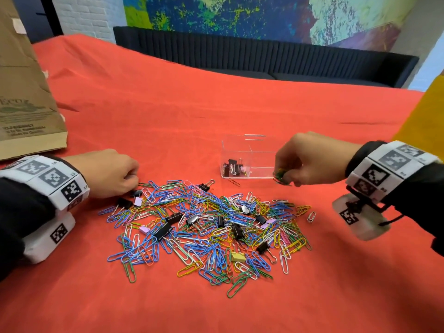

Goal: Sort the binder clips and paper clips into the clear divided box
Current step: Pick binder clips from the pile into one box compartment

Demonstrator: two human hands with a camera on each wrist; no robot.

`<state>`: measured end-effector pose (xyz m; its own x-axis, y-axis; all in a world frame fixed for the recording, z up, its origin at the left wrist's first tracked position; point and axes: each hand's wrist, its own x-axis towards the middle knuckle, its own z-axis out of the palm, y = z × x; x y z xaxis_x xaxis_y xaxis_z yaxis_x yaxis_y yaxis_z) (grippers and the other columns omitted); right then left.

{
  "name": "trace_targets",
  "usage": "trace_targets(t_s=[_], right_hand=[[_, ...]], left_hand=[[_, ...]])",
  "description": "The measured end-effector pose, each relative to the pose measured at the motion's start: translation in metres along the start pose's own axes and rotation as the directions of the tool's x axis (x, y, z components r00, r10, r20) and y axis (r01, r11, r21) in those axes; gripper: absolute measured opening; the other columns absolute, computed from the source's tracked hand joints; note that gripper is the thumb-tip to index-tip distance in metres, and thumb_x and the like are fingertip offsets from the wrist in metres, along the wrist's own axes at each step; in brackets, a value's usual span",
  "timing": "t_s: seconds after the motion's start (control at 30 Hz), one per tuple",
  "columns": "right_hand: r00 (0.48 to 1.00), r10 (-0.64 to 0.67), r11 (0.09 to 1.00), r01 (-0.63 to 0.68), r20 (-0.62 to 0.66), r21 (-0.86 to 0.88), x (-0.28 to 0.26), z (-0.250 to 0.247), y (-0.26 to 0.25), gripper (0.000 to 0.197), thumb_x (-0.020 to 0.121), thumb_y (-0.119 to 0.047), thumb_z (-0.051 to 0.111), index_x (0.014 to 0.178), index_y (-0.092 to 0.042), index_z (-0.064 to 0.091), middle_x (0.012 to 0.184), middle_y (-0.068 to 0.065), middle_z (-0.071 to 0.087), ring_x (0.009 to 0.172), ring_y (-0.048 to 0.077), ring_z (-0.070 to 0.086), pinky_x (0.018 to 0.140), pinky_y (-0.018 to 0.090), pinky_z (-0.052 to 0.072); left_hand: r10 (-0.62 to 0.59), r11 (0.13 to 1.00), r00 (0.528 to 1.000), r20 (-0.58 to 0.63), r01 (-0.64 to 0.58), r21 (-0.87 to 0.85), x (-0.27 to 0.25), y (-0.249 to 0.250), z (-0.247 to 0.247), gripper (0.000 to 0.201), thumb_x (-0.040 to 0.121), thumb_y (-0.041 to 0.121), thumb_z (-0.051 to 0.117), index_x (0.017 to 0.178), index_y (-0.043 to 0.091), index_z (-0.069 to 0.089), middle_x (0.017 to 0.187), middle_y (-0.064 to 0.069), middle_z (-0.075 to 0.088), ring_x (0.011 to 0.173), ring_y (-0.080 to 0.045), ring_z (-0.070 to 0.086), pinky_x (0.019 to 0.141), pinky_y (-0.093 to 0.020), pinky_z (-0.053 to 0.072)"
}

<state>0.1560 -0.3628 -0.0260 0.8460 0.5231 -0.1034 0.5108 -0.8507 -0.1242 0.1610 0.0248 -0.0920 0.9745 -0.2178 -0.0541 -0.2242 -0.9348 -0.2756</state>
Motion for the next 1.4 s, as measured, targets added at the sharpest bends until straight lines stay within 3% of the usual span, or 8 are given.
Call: trace_targets(t_s=[0.3,0.4,0.6,0.7,0.87,1.0,1.23,1.4], right_hand=[[0.938,0.082,0.992,-0.109,-0.337,-0.062,0.028,-0.044,0.007,0.008,0.078,-0.016,0.071,0.079,-0.022,0.076,0.06,-0.009,0.07,0.067,0.011,0.067,0.072,0.027,0.052],[0.953,0.083,0.98,-0.132,-0.292,-0.151,0.046,-0.034,0.003,0.003,0.079,-0.024,0.074,0.079,-0.024,0.077,0.063,-0.013,0.064,0.07,0.019,0.061,0.07,0.027,0.048],[0.948,0.054,0.987,-0.098,-0.313,-0.125,0.048,-0.027,0.006,0.006,0.08,-0.029,0.076,0.076,-0.026,0.079,0.051,-0.014,0.062,0.062,0.007,0.061,0.075,0.032,0.055],[0.931,0.03,0.992,-0.072,-0.365,-0.102,0.035,-0.03,0.009,0.007,0.08,-0.027,0.074,0.073,-0.026,0.077,0.049,-0.03,0.058,0.058,0.004,0.06,0.074,0.032,0.054],[0.993,-0.032,0.996,0.021,-0.115,-0.09,0.002,-0.012,-0.001,0.013,0.076,-0.02,0.074,0.084,-0.03,0.078,0.065,-0.021,0.069,0.069,-0.007,0.065,0.064,0.009,0.045],[0.981,-0.044,0.996,0.057,0.188,-0.062,-0.016,0.016,-0.004,0.043,0.072,-0.019,0.076,0.107,-0.043,0.069,0.097,-0.024,0.068,0.081,-0.001,0.068,0.066,0.011,0.045],[0.992,-0.035,0.995,0.046,0.122,-0.085,-0.013,0.039,-0.005,0.023,0.078,-0.017,0.071,0.095,-0.033,0.067,0.082,-0.013,0.066,0.071,0.005,0.06,0.072,0.029,0.053],[0.996,-0.032,0.996,0.039,0.08,-0.084,-0.01,0.024,-0.003,0.013,0.079,-0.019,0.076,0.082,-0.031,0.07,0.065,-0.015,0.064,0.061,-0.006,0.058,0.061,0.016,0.045]], left_hand=[[0.003,1.0,1.0,-0.004,-0.003,-0.02,0.002,-0.002,0.003,0.026,0.086,0.041,0.044,0.069,0.022,0.047,0.065,0.005,0.054,0.069,-0.023,0.051,0.072,-0.033,0.05],[-0.001,1.0,1.0,-0.004,0.001,-0.019,0.002,-0.001,0.002,0.026,0.086,0.041,0.043,0.07,0.022,0.047,0.065,0.005,0.054,0.069,-0.023,0.051,0.071,-0.033,0.05],[-0.002,0.999,1.0,0.002,0.002,-0.037,0.003,-0.003,0.003,0.025,0.085,0.041,0.043,0.07,0.022,0.048,0.069,0.002,0.06,0.069,-0.024,0.053,0.069,-0.033,0.05],[-0.003,0.999,1.0,0.001,0.003,-0.031,0.003,-0.002,0.003,0.026,0.086,0.041,0.044,0.07,0.022,0.048,0.067,0.003,0.057,0.069,-0.023,0.052,0.068,-0.032,0.048],[-0.004,0.999,1.0,0.004,0.005,-0.032,0.003,-0.004,0.003,0.025,0.085,0.042,0.044,0.069,0.022,0.049,0.069,0.003,0.06,0.069,-0.023,0.054,0.069,-0.033,0.05],[-0.001,1.0,1.0,0.007,0.002,-0.026,0.003,-0.003,0.003,0.025,0.086,0.041,0.046,0.07,0.021,0.05,0.068,0.003,0.061,0.069,-0.023,0.056,0.07,-0.034,0.051],[-0.005,1.0,1.0,-0.009,0.005,0.007,0.003,-0.001,0.004,0.026,0.088,0.041,0.046,0.072,0.021,0.05,0.061,0.006,0.054,0.063,-0.022,0.049,0.068,-0.032,0.048],[-0.005,1.0,1.0,-0.005,0.005,-0.003,0.003,-0.003,0.003,0.026,0.087,0.041,0.046,0.071,0.021,0.05,0.061,0.006,0.055,0.065,-0.022,0.051,0.071,-0.035,0.051]])
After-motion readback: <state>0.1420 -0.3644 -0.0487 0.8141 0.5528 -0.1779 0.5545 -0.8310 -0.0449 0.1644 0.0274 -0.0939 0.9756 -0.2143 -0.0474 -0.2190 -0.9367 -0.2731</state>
